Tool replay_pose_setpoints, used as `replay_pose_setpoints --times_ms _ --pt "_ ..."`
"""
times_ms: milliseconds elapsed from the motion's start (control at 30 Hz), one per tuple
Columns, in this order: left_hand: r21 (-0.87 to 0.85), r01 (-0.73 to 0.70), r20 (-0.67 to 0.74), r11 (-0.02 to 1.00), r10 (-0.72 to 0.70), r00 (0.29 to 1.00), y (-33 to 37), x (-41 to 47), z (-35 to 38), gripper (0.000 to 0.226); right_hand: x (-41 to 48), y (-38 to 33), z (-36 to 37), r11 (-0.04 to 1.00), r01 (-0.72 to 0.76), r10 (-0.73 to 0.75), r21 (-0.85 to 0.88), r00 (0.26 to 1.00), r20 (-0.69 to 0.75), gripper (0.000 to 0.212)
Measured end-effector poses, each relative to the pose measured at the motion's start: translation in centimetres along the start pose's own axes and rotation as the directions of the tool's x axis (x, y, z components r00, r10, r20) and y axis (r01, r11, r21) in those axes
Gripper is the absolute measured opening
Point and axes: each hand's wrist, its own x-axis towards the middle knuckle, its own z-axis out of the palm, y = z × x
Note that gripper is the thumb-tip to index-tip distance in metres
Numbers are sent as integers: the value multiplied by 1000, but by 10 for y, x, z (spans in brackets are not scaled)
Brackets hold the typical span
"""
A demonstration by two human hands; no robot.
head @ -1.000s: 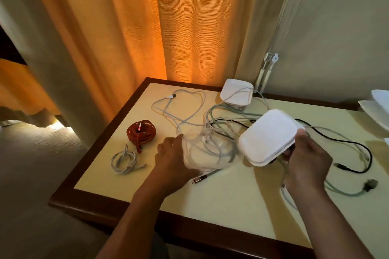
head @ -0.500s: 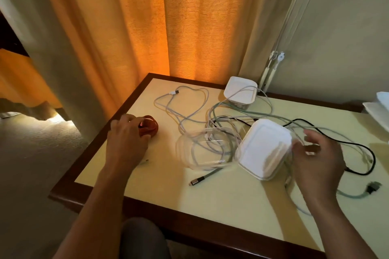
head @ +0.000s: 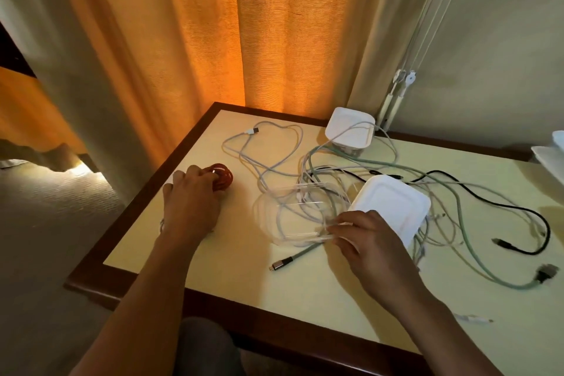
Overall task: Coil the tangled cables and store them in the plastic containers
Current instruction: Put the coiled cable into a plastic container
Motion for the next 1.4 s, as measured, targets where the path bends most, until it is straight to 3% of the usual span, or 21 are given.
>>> replay_pose_setpoints --times_ms 167,333,500,633,800,900,1100,1167,1233,1300,1400 --pt "-162 -23 -83 986 10 997 2 -7 -4 36 0 -1 -5 991 -47 50 124 998 -22 27" --pt "-287 -341 -271 895 265 925 25 -28 -19 36 3 -5 -13 949 -135 154 286 987 -46 33" --pt "-209 -574 -172 792 548 819 58 -49 -30 35 2 -2 -15 915 -239 276 325 958 -72 34" --pt "-161 -642 -89 750 637 766 71 -57 -19 37 1 3 -14 921 -252 276 296 960 -43 25" --pt "-303 -613 -53 730 629 776 75 -45 -7 30 0 3 -18 938 -214 221 272 975 5 24" --pt "-317 -512 -30 798 531 847 82 -45 -4 32 0 2 -19 953 -175 176 246 984 18 22" --pt "-48 -423 -24 905 423 906 90 -49 -9 26 2 4 -19 965 -165 169 202 986 -3 21" --pt "-166 -398 57 902 412 909 85 -48 -12 25 1 4 -18 968 -163 167 189 986 -2 20" --pt "-436 -333 108 836 416 903 75 -52 -14 22 0 5 -18 969 -162 166 185 986 -7 21" --pt "-639 -234 37 733 333 942 62 -56 -17 23 0 6 -17 966 -162 168 202 986 -9 22" --pt "-578 -155 -137 801 91 986 30 -49 -21 27 0 6 -16 962 -173 179 213 984 -10 22"
